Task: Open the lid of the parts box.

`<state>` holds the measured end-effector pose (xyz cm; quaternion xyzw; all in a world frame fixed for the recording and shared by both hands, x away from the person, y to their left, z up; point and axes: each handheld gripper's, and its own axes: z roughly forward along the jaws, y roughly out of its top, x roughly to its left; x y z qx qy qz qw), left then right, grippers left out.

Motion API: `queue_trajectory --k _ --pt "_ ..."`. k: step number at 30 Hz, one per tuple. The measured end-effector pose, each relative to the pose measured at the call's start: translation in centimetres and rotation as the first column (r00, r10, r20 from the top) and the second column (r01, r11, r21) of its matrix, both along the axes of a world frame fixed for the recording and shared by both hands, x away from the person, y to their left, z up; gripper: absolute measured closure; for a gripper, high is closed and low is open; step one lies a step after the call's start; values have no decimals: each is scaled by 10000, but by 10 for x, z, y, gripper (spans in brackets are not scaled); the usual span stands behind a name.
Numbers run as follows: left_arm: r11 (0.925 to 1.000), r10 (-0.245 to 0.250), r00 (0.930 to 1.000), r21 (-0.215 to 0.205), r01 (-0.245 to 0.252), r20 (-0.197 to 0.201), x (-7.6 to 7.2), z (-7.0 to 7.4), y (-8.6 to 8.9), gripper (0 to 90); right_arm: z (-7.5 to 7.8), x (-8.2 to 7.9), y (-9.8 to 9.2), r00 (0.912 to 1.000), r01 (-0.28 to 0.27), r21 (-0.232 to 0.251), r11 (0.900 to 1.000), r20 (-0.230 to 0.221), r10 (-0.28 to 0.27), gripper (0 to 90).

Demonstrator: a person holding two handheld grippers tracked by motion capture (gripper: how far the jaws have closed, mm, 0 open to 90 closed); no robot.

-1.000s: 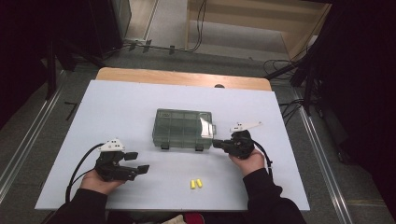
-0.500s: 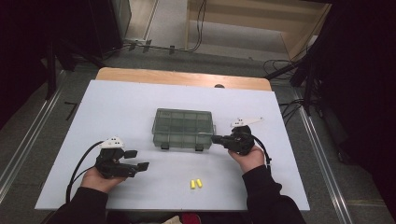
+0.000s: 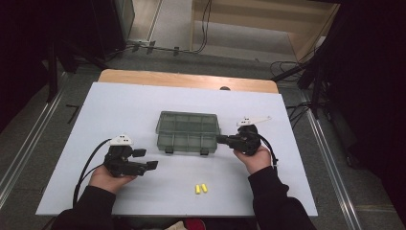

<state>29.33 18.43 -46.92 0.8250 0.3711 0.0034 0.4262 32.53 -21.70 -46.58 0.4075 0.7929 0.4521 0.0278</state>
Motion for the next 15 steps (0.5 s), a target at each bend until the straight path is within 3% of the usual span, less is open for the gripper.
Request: queue_trajectory --k 10,15 --pt "9999 82 10000 -111 -82 -29 14 6 -3 245 5 2 1 9999 -18 76 10000 123 17 874" --pt "9999 60 10000 94 -59 -65 21 7 -7 245 7 3 2 9998 29 154 9999 180 -32 874"
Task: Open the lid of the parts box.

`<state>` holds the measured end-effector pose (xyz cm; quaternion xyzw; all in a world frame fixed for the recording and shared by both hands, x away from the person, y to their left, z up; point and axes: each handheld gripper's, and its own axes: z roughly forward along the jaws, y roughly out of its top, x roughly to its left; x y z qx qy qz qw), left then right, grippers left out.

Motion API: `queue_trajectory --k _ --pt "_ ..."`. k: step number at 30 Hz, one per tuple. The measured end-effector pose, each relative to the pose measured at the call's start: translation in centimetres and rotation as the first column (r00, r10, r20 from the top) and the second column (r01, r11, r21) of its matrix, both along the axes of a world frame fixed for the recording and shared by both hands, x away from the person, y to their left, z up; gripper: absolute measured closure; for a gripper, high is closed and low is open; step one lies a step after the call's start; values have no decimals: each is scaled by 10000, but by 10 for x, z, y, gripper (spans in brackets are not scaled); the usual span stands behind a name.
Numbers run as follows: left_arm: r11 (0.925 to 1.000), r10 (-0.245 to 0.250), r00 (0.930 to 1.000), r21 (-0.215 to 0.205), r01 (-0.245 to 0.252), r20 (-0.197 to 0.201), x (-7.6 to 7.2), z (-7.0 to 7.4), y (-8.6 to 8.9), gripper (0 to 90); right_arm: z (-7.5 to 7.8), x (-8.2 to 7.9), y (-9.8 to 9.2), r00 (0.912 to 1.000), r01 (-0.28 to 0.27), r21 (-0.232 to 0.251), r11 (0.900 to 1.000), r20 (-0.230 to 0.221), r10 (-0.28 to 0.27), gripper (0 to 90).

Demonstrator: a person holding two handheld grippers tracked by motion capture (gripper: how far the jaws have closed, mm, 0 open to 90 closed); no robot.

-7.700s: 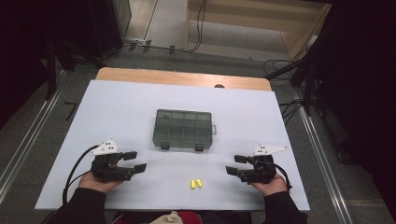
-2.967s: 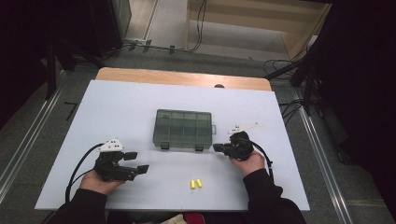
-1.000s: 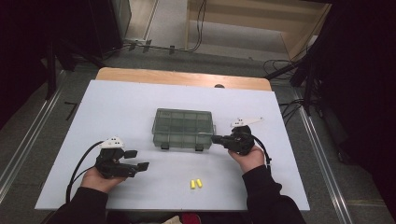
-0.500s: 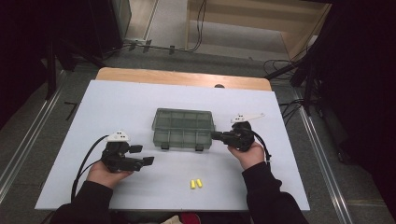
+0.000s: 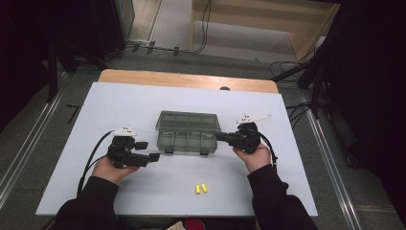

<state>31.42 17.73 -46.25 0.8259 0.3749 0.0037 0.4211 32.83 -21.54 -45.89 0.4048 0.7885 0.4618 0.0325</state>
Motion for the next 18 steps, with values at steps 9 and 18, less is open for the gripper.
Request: queue_trajectory --k 9,18 --pt "9998 46 10000 199 -45 -37 7 1 -5 245 5 1 3 10000 10 25 10000 65 -10 874" --pt "9990 202 9998 385 -205 77 21 10 -8 246 10 6 8 9999 -88 34 10000 114 88 874"
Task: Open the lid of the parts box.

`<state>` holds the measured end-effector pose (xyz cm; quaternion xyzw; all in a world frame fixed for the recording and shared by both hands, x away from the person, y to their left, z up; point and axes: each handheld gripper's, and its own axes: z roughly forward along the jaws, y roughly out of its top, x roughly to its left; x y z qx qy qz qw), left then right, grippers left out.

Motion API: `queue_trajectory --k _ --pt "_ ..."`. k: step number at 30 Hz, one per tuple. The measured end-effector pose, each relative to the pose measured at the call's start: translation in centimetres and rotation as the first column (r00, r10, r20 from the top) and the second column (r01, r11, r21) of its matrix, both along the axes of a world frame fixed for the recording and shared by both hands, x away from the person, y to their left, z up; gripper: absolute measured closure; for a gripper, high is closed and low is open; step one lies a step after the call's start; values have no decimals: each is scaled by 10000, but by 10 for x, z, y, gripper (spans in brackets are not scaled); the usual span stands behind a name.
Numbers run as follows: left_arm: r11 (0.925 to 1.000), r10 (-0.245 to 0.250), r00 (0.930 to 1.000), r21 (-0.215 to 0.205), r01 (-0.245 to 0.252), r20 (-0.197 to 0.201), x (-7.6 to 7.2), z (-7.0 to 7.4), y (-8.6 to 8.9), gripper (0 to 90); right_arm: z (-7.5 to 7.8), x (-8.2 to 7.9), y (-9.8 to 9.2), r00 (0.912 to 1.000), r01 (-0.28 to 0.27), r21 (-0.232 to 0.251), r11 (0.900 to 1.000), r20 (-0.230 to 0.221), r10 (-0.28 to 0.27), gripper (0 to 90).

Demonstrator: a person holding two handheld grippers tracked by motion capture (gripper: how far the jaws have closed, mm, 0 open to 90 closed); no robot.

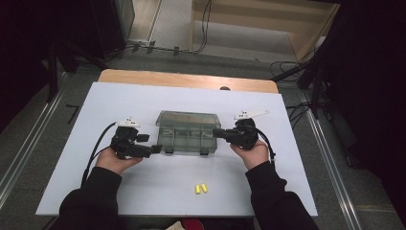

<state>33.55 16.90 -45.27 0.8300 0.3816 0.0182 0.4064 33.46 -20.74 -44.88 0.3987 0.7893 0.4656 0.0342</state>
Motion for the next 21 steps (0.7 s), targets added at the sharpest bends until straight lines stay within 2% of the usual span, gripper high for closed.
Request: queue_trajectory --k 4,8,18,21 --pt "9998 -43 10000 171 44 -65 8 3 -1 246 1 1 1 9999 -11 19 10000 117 11 874" --pt "10000 -10 10000 42 9 30 16 6 -1 247 2 2 1 9999 -6 3 10000 102 6 874" --pt "9985 -254 9997 485 253 15 37 8 -4 250 8 6 0 9999 52 3 10000 101 -52 874" --pt "9992 -176 9998 344 177 -53 43 6 -4 251 8 7 1 10000 41 -40 10000 86 -40 874"
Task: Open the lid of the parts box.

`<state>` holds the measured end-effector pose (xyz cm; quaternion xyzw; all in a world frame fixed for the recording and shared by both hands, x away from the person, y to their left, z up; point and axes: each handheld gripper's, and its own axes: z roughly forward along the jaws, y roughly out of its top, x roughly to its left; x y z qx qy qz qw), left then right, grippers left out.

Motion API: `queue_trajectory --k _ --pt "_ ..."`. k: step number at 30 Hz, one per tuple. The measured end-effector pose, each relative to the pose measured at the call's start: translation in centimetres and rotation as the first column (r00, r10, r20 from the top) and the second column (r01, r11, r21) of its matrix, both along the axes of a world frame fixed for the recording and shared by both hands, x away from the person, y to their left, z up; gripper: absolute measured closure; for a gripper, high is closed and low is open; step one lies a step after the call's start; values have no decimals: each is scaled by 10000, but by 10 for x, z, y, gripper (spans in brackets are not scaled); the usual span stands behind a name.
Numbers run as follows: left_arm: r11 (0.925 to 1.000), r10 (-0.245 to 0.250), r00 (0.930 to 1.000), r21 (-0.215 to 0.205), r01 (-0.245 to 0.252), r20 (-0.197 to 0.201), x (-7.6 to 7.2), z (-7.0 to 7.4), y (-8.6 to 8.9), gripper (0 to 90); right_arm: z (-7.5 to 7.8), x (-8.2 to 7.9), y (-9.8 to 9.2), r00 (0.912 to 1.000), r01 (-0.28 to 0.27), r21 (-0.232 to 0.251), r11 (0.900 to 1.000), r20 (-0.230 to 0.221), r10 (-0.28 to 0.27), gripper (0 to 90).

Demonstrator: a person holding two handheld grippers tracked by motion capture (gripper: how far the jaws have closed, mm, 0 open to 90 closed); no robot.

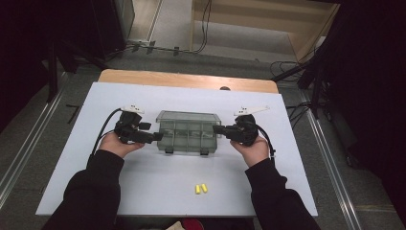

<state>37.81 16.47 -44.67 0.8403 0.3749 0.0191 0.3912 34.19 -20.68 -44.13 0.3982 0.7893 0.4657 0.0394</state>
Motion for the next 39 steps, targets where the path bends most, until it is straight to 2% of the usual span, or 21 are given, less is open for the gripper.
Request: queue_trajectory --k 4,7,11,14,17,26,28,29,32,36,39 --pt "9999 11 10000 -131 -11 -12 6 -2 -2 251 1 1 0 10000 28 -85 10000 11 -28 874" --pt "9998 130 9998 129 -133 165 14 -3 -2 251 4 3 -1 9999 112 -34 9999 41 -112 873" --pt "9997 244 9994 28 -245 240 23 -2 -1 258 6 5 -1 9998 151 0 9999 93 -151 874" --pt "9997 204 9995 108 -207 249 27 -2 -3 264 7 7 -1 9998 143 30 9999 100 -143 873" --pt "9998 204 9993 -50 -202 326 31 -3 -3 266 7 8 -1 9997 198 33 9998 128 -198 873" --pt "9996 227 9981 -163 -218 570 42 -2 -3 320 8 10 -1 9995 272 36 9996 149 -273 874" --pt "9997 182 9974 -164 -171 700 42 -1 -3 366 8 11 -1 9994 301 42 9995 181 -302 873" --pt "9998 153 9957 -169 -138 911 43 -1 -3 386 8 11 -1 9993 340 17 9994 170 -340 873" --pt "9993 278 9958 -291 -253 873 45 -1 -2 445 8 12 -1 9991 352 1 9994 229 -352 874" --pt "9997 123 9956 -203 -105 929 45 -1 -3 506 8 13 -2 9989 427 35 9991 198 -428 873" --pt "9993 179 9959 -341 -149 890 45 0 -4 564 7 13 -2 9987 476 -3 9989 171 -476 873"
